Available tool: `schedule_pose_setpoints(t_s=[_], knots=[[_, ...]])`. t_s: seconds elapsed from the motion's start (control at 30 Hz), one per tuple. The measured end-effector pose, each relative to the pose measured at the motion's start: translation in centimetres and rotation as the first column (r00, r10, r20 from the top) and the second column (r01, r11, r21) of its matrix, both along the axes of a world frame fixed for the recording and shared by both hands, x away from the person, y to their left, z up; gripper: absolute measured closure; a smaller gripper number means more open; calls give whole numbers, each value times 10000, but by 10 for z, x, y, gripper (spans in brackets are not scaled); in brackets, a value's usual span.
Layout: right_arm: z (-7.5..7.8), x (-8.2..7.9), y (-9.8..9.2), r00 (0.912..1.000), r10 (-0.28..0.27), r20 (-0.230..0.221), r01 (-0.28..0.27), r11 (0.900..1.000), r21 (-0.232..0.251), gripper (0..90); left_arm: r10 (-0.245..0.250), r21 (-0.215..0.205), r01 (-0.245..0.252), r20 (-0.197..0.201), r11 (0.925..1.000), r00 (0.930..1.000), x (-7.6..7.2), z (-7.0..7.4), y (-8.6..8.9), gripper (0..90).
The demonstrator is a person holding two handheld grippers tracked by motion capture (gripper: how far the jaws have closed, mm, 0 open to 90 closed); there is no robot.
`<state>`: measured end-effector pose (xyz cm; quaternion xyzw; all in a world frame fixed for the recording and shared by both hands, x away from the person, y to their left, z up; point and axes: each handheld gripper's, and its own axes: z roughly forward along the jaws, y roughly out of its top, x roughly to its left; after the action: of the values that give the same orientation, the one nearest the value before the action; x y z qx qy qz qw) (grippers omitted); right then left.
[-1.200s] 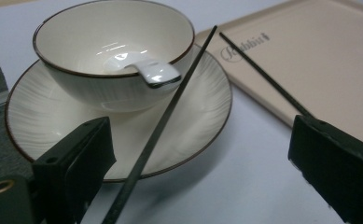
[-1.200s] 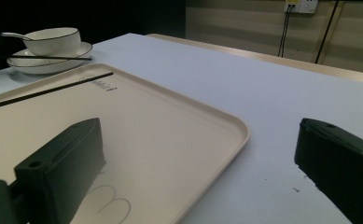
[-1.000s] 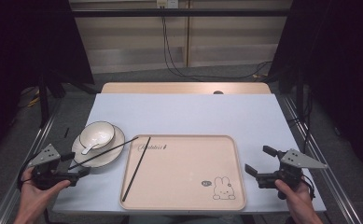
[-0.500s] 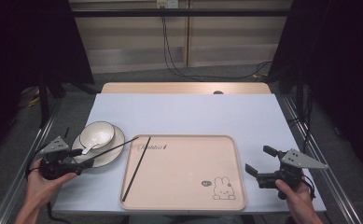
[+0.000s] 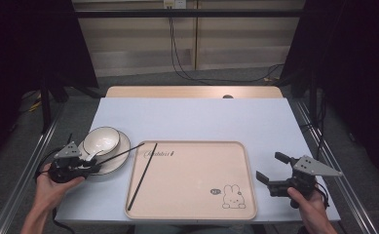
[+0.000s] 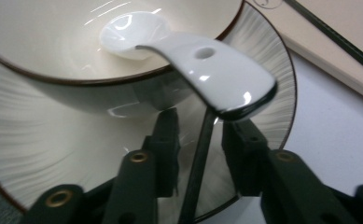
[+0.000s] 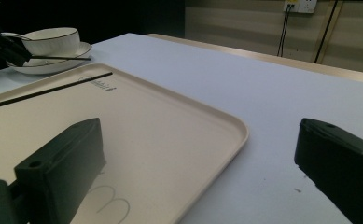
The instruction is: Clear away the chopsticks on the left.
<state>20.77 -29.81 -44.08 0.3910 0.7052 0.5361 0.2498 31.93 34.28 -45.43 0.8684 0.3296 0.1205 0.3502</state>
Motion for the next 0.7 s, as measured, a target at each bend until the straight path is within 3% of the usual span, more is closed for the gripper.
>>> schedule_pose_setpoints(t_s=[0.13, 0.3, 0.47, 0.5, 0.57, 0.63, 0.7], knots=[[0, 0, 0, 10000, 11, -5, -11, 10000, -15, 11, -165, 63, 165, -65, 9998, 9998, 2, 0, -3, 782], [0, 0, 0, 10000, -3, 26, 3, 10000, -28, 11, -88, -21, 88, -253, 10000, 9996, 2, 0, -6, 809], [0, 0, 0, 10000, -62, 45, 63, 10000, -3, 11, -382, 124, 387, -411, 9992, 9984, 2, 3, -11, 854], [0, 0, 0, 10000, -37, 32, 37, 10000, -13, 11, -329, -82, 327, -368, 9994, 9988, 2, 3, -12, 856], [0, 0, 0, 10000, -36, 29, 36, 10000, -5, 11, -341, 156, 344, -245, 9993, 9991, 2, 4, -12, 857], [0, 0, 0, 10000, -26, 20, 26, 10000, -22, 11, -341, -203, 334, -356, 9992, 9988, 2, 4, -12, 857], [0, 0, 0, 10000, -53, 44, 53, 10000, 6, 11, -280, -267, 272, -319, 9993, 9991, 1, 5, -12, 858]])
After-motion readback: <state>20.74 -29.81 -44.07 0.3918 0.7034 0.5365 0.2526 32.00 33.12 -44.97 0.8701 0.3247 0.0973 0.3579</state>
